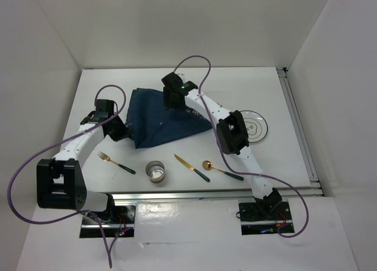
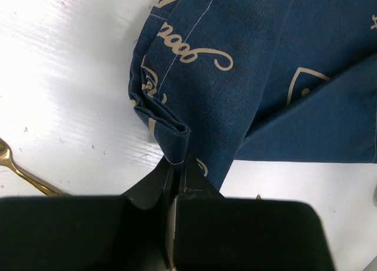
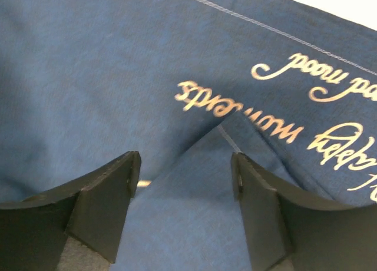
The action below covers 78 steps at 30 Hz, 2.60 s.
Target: Set the dinner table for one person
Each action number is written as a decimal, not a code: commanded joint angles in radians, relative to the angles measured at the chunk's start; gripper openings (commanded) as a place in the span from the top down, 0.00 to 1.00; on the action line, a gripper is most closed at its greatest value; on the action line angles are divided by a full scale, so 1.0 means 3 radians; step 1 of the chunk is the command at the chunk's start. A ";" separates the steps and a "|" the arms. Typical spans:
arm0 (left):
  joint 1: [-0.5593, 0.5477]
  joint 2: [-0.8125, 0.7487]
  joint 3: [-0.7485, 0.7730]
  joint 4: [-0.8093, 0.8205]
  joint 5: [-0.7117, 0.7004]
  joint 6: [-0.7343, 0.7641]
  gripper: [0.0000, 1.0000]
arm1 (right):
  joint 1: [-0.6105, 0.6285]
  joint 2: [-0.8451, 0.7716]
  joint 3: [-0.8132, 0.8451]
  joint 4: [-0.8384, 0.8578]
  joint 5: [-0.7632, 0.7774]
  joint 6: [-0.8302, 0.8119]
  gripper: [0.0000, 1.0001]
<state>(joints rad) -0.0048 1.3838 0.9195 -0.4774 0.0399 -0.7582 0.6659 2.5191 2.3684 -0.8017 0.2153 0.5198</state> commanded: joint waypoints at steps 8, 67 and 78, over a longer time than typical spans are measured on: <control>0.0021 -0.0113 -0.0109 0.0078 0.0021 0.0109 1.00 | 0.0020 0.0280 0.0281 -0.0391 0.0474 0.0400 0.29; 0.0257 0.0264 0.3151 -0.0669 0.0977 0.0625 1.00 | -0.0899 -0.3029 -0.1085 0.0933 0.0495 -0.0265 1.00; 0.0226 0.0787 0.3634 -0.0542 0.1043 0.0686 1.00 | -0.1330 -0.3022 -0.1431 0.1312 0.0100 -0.0234 1.00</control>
<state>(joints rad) 0.0391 1.6505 1.9911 -0.6983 0.3870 -0.6018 0.3161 1.7069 1.9930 -0.5148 0.1944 0.4881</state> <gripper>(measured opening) 0.093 0.049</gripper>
